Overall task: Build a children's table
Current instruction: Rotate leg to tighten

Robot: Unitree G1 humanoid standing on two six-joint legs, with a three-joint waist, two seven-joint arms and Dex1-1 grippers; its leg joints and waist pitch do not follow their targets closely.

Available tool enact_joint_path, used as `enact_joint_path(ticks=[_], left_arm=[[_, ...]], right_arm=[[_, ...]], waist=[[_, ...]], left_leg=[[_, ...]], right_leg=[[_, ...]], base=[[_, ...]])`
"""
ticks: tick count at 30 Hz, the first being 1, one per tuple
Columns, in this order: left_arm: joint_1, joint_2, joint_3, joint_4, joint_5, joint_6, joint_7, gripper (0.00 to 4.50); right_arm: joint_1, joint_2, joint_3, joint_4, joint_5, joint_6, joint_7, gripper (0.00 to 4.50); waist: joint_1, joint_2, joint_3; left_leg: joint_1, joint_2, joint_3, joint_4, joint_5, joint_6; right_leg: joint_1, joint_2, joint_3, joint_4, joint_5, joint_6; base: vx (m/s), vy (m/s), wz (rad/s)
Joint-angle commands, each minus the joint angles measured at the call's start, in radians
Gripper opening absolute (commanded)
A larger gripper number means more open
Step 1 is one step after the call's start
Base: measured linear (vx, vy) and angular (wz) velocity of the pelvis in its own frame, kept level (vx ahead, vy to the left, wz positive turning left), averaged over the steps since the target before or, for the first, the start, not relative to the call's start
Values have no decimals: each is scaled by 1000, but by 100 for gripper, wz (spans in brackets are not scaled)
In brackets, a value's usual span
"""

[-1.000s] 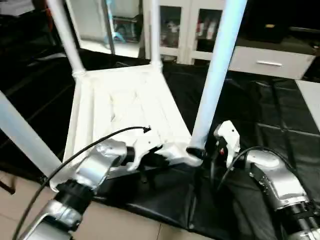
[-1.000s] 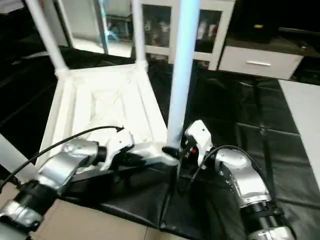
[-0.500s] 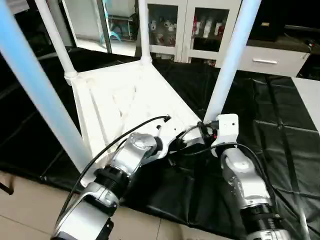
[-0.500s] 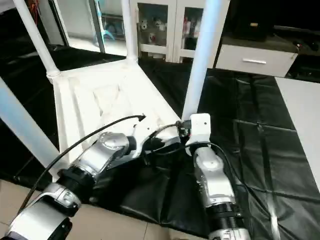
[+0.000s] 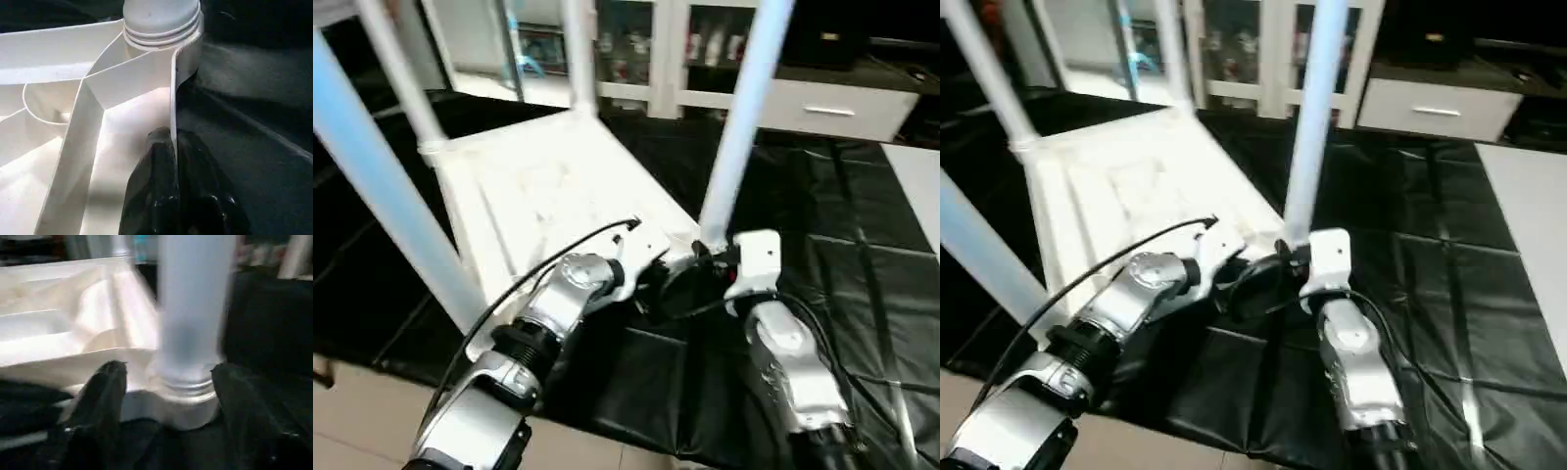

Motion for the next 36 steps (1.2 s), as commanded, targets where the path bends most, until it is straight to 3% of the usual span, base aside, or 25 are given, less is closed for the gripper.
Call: enact_joint_path(ticks=[1,2,4,5,10,12,13,18,24,33,36], left_arm=[[16,21,10,34,11,-11,23,0],[18,26,4,35,11,-23,4,0],[20,29,2,35,10,-29,-8,0],[38,43,-18,15,8,-57,-71,0],[115,109,-85,-104,-31,-133,-319,0],[139,145,-115,-148,-41,-145,-398,0],[151,164,-128,-169,-48,-151,-441,0],[175,208,-146,-215,-68,-170,-545,0],[179,230,-149,-258,-91,-174,-634,0],[140,277,-171,-172,-33,-351,-674,0],[103,298,-176,-107,13,-470,-656,0]], right_arm=[[28,-58,40,-96,74,68,162,317],[64,-142,52,-150,91,76,260,317],[79,-180,50,-168,91,73,297,317],[103,-257,13,-174,100,70,364,317],[123,-377,-89,-118,106,61,432,317],[127,-416,-109,-90,104,56,432,317],[128,-434,-119,-77,105,53,431,317],[126,-463,-146,-53,113,47,440,317],[123,-451,-115,-42,81,20,453,317],[108,-434,-99,-27,79,2,458,317],[103,-425,-96,-23,78,-7,457,317]], waist=[[12,-16,-54],[13,-14,-53],[13,-13,-53],[14,-17,-51],[18,-21,-48],[20,-19,-48],[28,-15,-48],[49,-15,-50],[49,-19,-52],[52,-20,-54],[55,-20,-53]], left_leg=[[-6,32,-8,-72,-200,114],[-8,32,-8,-71,-194,122],[-9,32,-7,-70,-196,124],[-6,32,-4,-70,-214,122],[-6,34,-4,-72,-243,117],[1,36,-2,-73,-251,109],[10,39,1,-71,-256,105],[12,42,6,-72,-229,97],[8,40,7,-70,-208,98],[9,40,8,-67,-198,100],[9,38,8,-68,-213,95]], right_leg=[[59,-36,24,-61,-145,-210],[60,-37,24,-60,-132,-219],[58,-40,25,-60,-146,-231],[56,-39,25,-67,-183,-230],[53,-43,26,-74,-285,-221],[45,-42,26,-76,-316,-219],[37,-42,28,-79,-319,-221],[40,-39,28,-65,-235,-236],[45,-42,28,-59,-208,-236],[45,-42,27,-57,-207,-229],[45,-42,27,-59,-233,-217]], base=[[0,0,0],[0,0,0],[0,0,0],[0,0,0],[0,0,0],[0,0,0],[0,0,0],[0,0,0],[0,0,0],[0,0,0],[0,0,0]])
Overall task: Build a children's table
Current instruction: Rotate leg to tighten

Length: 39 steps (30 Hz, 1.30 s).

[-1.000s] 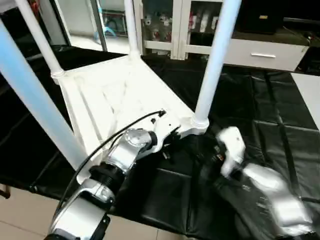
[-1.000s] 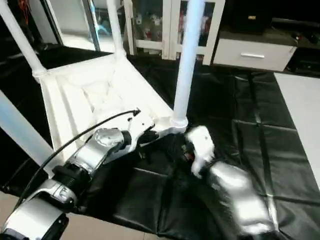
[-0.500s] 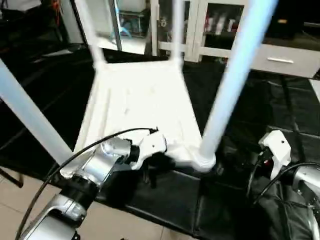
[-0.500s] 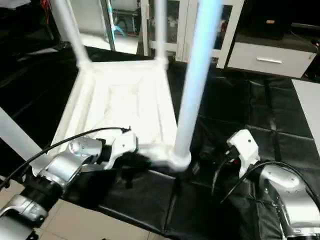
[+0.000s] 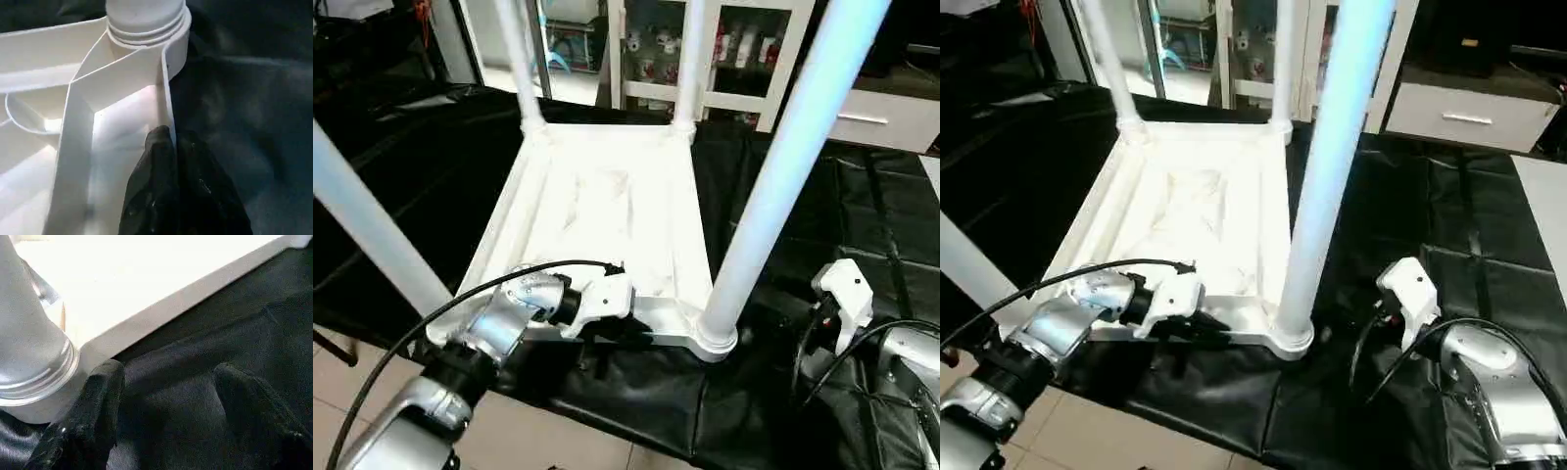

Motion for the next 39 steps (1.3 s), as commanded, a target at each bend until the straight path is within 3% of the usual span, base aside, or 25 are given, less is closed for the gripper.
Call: enact_joint_path(ticks=[1,2,5,11,12,21,23,25,31,36,39], left_arm=[[-14,19,-41,25,71,-57,-23,0],[-24,25,-44,42,80,-105,-19,0],[-36,34,-56,61,100,-170,-14,0],[-47,49,-72,104,123,-273,-18,0],[-51,49,-69,122,122,-299,-19,0],[-55,83,-62,176,131,-416,-17,0],[-53,85,-53,175,129,-412,-3,0],[-53,84,-44,173,132,-416,22,46],[-38,77,3,139,53,-380,-9,95],[-10,80,58,47,-43,-354,2,129],[54,90,151,-148,-199,-144,19,129]], right_arm=[[-15,3,1,3,-11,-10,6,317],[-14,3,5,1,-9,-12,3,317],[-14,5,6,4,-9,-18,1,317],[-14,9,6,4,-11,-22,-1,317],[-15,9,6,5,-12,-22,-2,317],[-23,12,12,12,-18,-32,-3,317],[-24,14,15,12,-18,-31,-2,317],[-25,16,17,11,-19,-30,-1,322],[-27,25,20,12,-18,-31,2,322],[-18,33,14,5,-15,-32,-4,322],[4,51,-13,-42,-6,-19,-52,322]], waist=[[-3,-21,-52],[-2,-16,-52],[-3,-20,-54],[1,-19,-58],[0,-23,-58],[4,-22,-56],[5,-23,-56],[5,-23,-55],[6,-29,-54],[8,-27,-53],[7,-23,-51]], left_leg=[[10,33,-5,-72,-220,87],[8,32,-6,-73,-218,84],[8,34,-6,-71,-207,81],[7,34,-4,-66,-167,99],[7,34,-3,-66,-166,101],[9,35,-3,-67,-192,86],[9,35,-2,-67,-188,86],[10,35,-1,-66,-196,85],[8,35,-3,-68,-205,71],[7,36,-1,-65,-203,76],[8,40,-1,-69,-217,61]], right_leg=[[42,-39,26,-61,-235,-218],[44,-40,26,-61,-231,-218],[46,-40,26,-55,-192,-227],[49,-39,25,-45,-115,-253],[49,-39,25,-44,-113,-255],[47,-40,25,-46,-159,-247],[47,-40,26,-44,-155,-248],[45,-41,27,-46,-167,-248],[45,-41,27,-46,-200,-237],[41,-40,28,-39,-163,-258],[42,-42,30,-34,-160,-273]], base=[[0,0,0],[0,0,0],[0,0,0],[0,0,0],[0,0,0],[0,0,0],[0,0,0],[0,0,0],[0,0,0],[0,0,0],[0,0,0]])
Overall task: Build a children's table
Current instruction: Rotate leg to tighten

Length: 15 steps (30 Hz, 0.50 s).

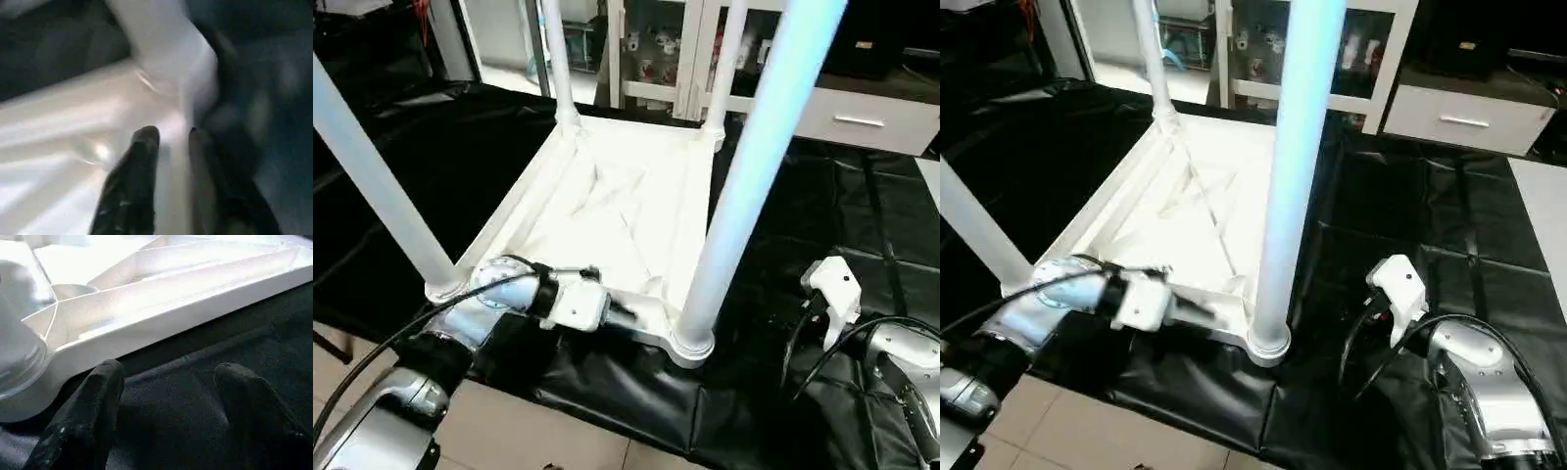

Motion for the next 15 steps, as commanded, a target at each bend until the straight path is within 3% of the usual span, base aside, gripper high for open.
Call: enact_joint_path(ticks=[1,2,3,5,9,10,12,13,15], left_arm=[[13,14,50,-97,-84,109,10,129],[47,21,85,-188,-150,207,38,129],[59,22,97,-218,-173,237,49,129],[129,21,144,-332,-219,319,150,129],[280,-66,260,-473,-171,452,457,129],[289,-76,268,-480,-168,461,477,129],[361,-159,329,-522,-132,529,655,129],[365,-163,331,-524,-132,531,663,129],[444,-226,357,-554,-87,556,818,129]], right_arm=[[13,4,-22,-38,14,9,-23,322],[24,10,-37,-65,28,25,-38,322],[28,12,-42,-74,30,29,-45,322],[52,26,-59,-127,41,58,-77,322],[91,86,-100,-209,10,88,-224,322],[91,95,-105,-211,7,91,-242,322],[88,179,-154,-231,-15,113,-398,322],[89,183,-156,-233,-17,114,-406,322],[112,272,-172,-261,-49,132,-545,322]], waist=[[0,-11,-54],[-1,-9,-53],[-4,-11,-51],[-8,-6,-50],[-22,-6,-46],[-26,-8,-45],[-33,-8,-43],[-35,-9,-43],[-37,-9,-42]], left_leg=[[9,35,-3,-78,-237,57],[11,34,-4,-79,-257,51],[10,33,-3,-80,-265,49],[10,36,-6,-83,-282,35],[5,32,-7,-84,-297,27],[5,28,-7,-84,-313,20],[6,27,-9,-86,-329,9],[7,23,-10,-86,-339,5],[6,22,-12,-87,-347,1]], right_leg=[[44,-40,27,-55,-186,-268],[42,-38,27,-56,-214,-259],[42,-36,27,-59,-231,-253],[43,-33,27,-59,-256,-233],[39,-29,25,-71,-310,-187],[36,-28,24,-79,-358,-169],[31,-24,23,-86,-402,-146],[29,-23,22,-89,-428,-125],[24,-21,23,-94,-457,-96]], base=[[0,0,0],[0,0,0],[0,0,0],[0,0,0],[0,0,0],[0,0,0],[0,0,0],[0,0,0],[0,0,0]])
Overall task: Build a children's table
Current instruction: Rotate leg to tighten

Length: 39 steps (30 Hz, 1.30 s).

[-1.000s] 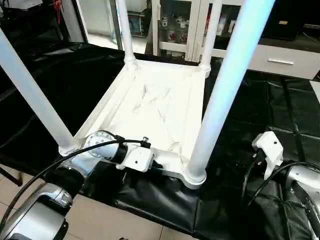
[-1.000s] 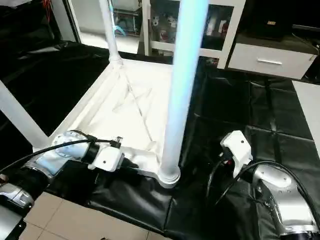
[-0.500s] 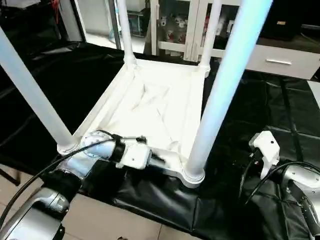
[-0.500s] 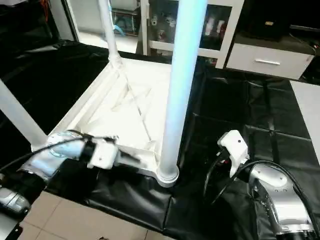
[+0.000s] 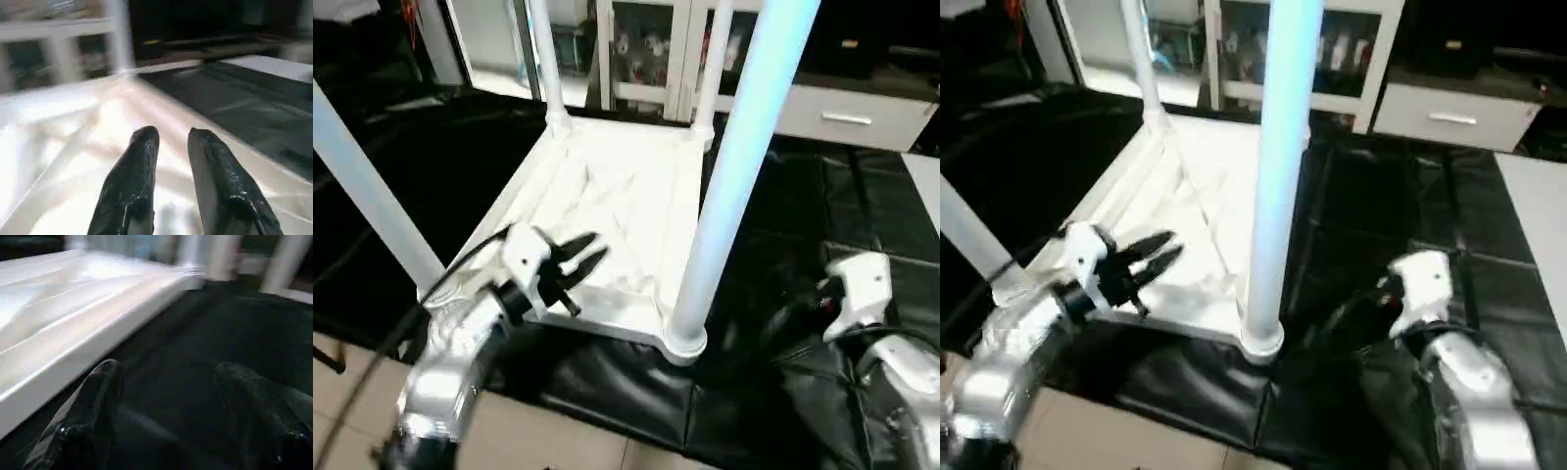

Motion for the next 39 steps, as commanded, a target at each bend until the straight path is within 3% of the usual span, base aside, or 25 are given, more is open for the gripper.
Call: enact_joint_path(ticks=[1,6,10,12,13,15,16,17,18,19,20,21,22,24,26,28,29,30,33,34,35,36,37,38,39], left_arm=[[43,-23,18,-37,48,19,118,129],[81,-57,11,-77,90,69,208,129],[87,-66,6,-104,117,98,231,129],[90,-67,-2,-120,130,111,251,129],[92,-68,-6,-125,129,110,253,129],[96,-68,-9,-132,131,119,264,129],[101,-74,-8,-141,133,124,275,129],[105,-78,-8,-148,136,128,284,129],[106,-79,-8,-149,136,128,284,129],[106,-80,-9,-149,137,128,285,129],[109,-83,-9,-153,140,131,286,129],[111,-84,-9,-155,141,132,286,129],[111,-84,-9,-155,141,132,286,129],[117,-86,-13,-165,146,139,287,129],[120,-85,-15,-168,146,142,288,129],[124,-83,-16,-175,146,147,290,129],[128,-80,-17,-181,145,148,291,129],[133,-78,-14,-187,144,151,294,129],[141,-75,-11,-193,148,154,297,129],[146,-76,-7,-197,151,155,298,129],[149,-77,-6,-199,151,155,298,129],[149,-77,-6,-199,151,155,298,129],[149,-77,-6,-199,151,155,298,129],[150,-76,-5,-200,152,155,298,129],[150,-76,-6,-201,154,155,299,129]], right_arm=[[22,38,-10,-38,-32,24,-95,322],[64,96,22,-62,-54,51,-157,322],[76,118,39,-77,-74,59,-180,322],[77,128,48,-88,-80,66,-193,322],[78,132,51,-93,-82,69,-199,322],[79,135,53,-97,-83,72,-204,322],[82,137,56,-99,-85,74,-210,322],[84,137,59,-99,-84,75,-212,322],[85,137,59,-98,-84,75,-211,322],[85,137,60,-98,-84,75,-211,322],[87,137,61,-97,-86,73,-209,322],[88,137,62,-97,-87,73,-208,322],[88,137,62,-97,-87,73,-208,322],[90,141,63,-100,-86,81,-207,322],[90,144,62,-101,-81,87,-207,322],[90,146,65,-103,-75,94,-207,322],[91,148,68,-106,-66,102,-205,322],[92,150,72,-110,-64,107,-204,322],[94,152,79,-115,-62,112,-202,322],[96,152,82,-118,-60,113,-202,322],[97,152,82,-120,-58,114,-201,322],[97,152,82,-120,-58,114,-201,322],[98,152,82,-120,-59,114,-201,322],[98,152,82,-120,-63,111,-203,322],[99,152,81,-119,-64,109,-204,322]], waist=[[-8,-17,-40],[-5,-13,-52],[1,-9,-108],[3,-5,-110],[0,-4,-86],[-41,17,-39],[-46,28,-20],[28,42,-7],[51,53,-3],[100,32,-16],[31,-98,-38],[52,-34,-9],[54,-55,5],[87,-55,-21],[81,-34,-33],[23,4,-40],[-2,38,-52],[-7,42,-47],[-8,-8,-27],[4,-54,-26],[50,-73,-19],[51,-50,-44],[37,-71,-28],[27,-64,-26],[18,-74,-27]], left_leg=[[2,21,-12,-88,-354,1],[-17,18,-9,-76,-169,35],[-68,-35,0,7,436,316],[-86,-33,-3,14,307,367],[-84,-15,2,0,11,330],[-11,16,-20,-28,-587,102],[-16,44,-35,-76,-742,53],[-124,58,3,-191,-923,-32],[-134,41,57,-219,-968,-43],[-150,66,88,-206,-850,-43],[0,41,36,161,-370,-26],[-12,-5,-42,206,-138,40],[-113,-46,-97,231,-92,75],[-96,-45,-144,193,-205,108],[-44,-42,-134,98,-175,185],[86,-12,-144,-24,-22,459],[94,10,-168,-55,79,646],[68,9,-162,-68,128,681],[41,75,-32,-117,-190,391],[49,36,34,-70,-436,164],[12,-53,-44,188,-400,78],[-55,-92,-124,214,-276,63],[-77,-98,-139,216,-226,46],[-56,-86,-165,190,-146,42],[-44,-95,-155,167,-132,52]], right_leg=[[24,-22,21,-95,-471,-85],[16,-9,25,-81,-187,-129],[-22,23,-14,-32,560,-287],[-40,15,-23,-62,424,-291],[-53,3,-34,-111,6,-253],[-77,18,-111,-169,-695,-5],[-56,41,-141,-137,-698,50],[81,36,-133,127,-378,-37],[95,46,-130,175,-329,-52],[141,20,-36,233,-500,-22],[-47,-118,81,-47,-1201,149],[-71,-183,157,-146,-1309,111],[23,-164,204,-125,-1228,101],[75,-177,246,-81,-764,-27],[92,-112,215,-77,-415,-198],[-23,58,70,34,-198,-190],[-49,64,-9,169,-224,-115],[-51,62,-32,200,-222,-61],[-16,-8,-52,155,-190,0],[-14,-81,29,14,-393,-7],[8,-248,269,-163,-792,-33],[90,-247,289,-112,-752,-61],[99,-208,260,-113,-773,-62],[79,-186,176,-114,-534,-170],[76,-153,160,-121,-489,-205]], base=[[0,0,0],[0,0,0],[-17,4,0],[-106,15,2],[-149,39,3],[-162,57,-4],[-164,44,-10],[-154,55,-10],[-154,55,-10],[-126,-22,-3],[-53,-136,11],[-53,-136,11],[0,0,0],[-65,84,17],[-90,160,38],[-99,218,38],[-68,248,15],[-68,248,15],[-57,216,-25],[-73,158,-37],[15,172,-42],[15,172,-42],[19,220,-63],[-68,252,-24],[-68,252,-24]])
